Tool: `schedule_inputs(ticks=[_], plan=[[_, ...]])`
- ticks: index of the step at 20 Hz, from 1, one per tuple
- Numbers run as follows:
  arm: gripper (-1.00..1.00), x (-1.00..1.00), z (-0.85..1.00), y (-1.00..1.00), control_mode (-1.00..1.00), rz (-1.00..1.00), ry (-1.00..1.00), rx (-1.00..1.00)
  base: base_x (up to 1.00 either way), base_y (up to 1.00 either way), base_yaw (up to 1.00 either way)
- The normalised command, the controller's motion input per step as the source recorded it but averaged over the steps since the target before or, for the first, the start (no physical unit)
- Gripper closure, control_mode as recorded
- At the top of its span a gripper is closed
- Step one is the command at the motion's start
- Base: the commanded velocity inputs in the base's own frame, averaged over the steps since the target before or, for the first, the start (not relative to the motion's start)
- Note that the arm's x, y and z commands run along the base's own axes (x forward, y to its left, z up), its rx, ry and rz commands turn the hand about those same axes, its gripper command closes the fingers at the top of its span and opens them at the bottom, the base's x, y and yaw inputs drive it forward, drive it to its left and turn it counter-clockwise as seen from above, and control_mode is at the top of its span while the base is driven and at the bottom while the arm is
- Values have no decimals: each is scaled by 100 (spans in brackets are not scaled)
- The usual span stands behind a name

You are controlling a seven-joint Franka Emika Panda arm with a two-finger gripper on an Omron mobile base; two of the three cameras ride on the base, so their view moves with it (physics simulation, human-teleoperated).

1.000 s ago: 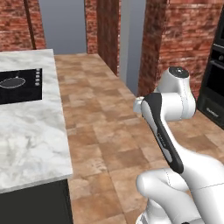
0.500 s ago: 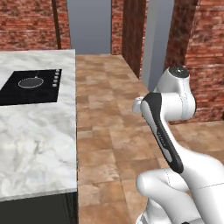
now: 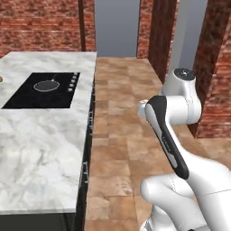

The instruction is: Place the pan on the center burner on the stove. Then place the tomato and the onion in the pan and turn on the center burner.

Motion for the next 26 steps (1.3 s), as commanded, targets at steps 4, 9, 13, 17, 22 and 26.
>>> schedule_inputs(ticks=[4,9,13,17,22,26], plan=[[100,0,0,0,100,0,0,0,53,-43,28],[100,0,0,0,100,0,0,0,52,-45,28],[100,0,0,0,100,0,0,0,47,-48,28],[100,0,0,0,100,0,0,0,42,-59,29],[100,0,0,0,100,0,0,0,39,-60,28],[100,0,0,0,100,0,0,0,35,-59,27]])
